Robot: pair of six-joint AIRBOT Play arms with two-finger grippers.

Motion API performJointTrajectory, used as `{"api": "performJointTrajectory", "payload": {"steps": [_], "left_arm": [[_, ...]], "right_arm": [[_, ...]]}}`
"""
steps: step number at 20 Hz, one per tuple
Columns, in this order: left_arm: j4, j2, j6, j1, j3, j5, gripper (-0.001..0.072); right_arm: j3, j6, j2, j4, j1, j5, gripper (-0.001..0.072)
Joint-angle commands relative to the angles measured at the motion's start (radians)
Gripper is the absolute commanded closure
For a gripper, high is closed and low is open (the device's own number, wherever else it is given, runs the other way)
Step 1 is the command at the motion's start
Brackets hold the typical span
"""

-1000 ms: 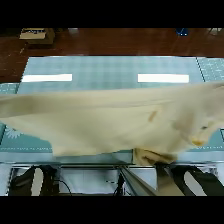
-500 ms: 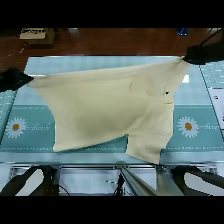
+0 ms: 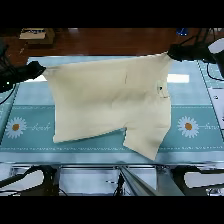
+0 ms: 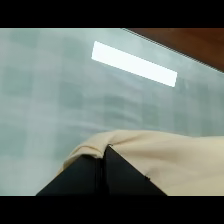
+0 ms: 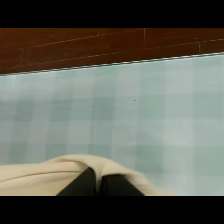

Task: Fold the shirts.

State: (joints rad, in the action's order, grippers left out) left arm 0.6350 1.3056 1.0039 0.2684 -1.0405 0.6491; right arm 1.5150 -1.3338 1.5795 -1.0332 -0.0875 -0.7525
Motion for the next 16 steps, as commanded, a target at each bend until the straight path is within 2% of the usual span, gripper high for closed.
{"api": "performJointTrajectory", "payload": {"steps": [1,4,11,13,16], "left_arm": [[-0.014,0.07,-0.027,-0.029,0.001,-0.084,0.069],[-0.014,0.122,-0.027,-0.037,0.012,-0.035,0.0691],[0.038,0.161,-0.023,-0.039,0.011,-0.024,0.0691],[0.038,0.15,-0.022,-0.034,0.003,0.056,0.0691],[0.061,0.141,0.01,-0.022,-0.012,0.295,0.0691]], "right_arm": [[0.0,0.004,0.075,0.048,0.0,0.021,0.0673],[0.0,0.003,0.124,0.048,0.0,-0.025,0.0673],[0.0,0.003,0.156,0.043,0.0,-0.099,0.0673],[0.0,0.002,0.132,0.025,-0.001,-0.163,0.0673],[0.0,-0.098,0.092,-0.105,-0.003,-0.327,0.0674]]}}
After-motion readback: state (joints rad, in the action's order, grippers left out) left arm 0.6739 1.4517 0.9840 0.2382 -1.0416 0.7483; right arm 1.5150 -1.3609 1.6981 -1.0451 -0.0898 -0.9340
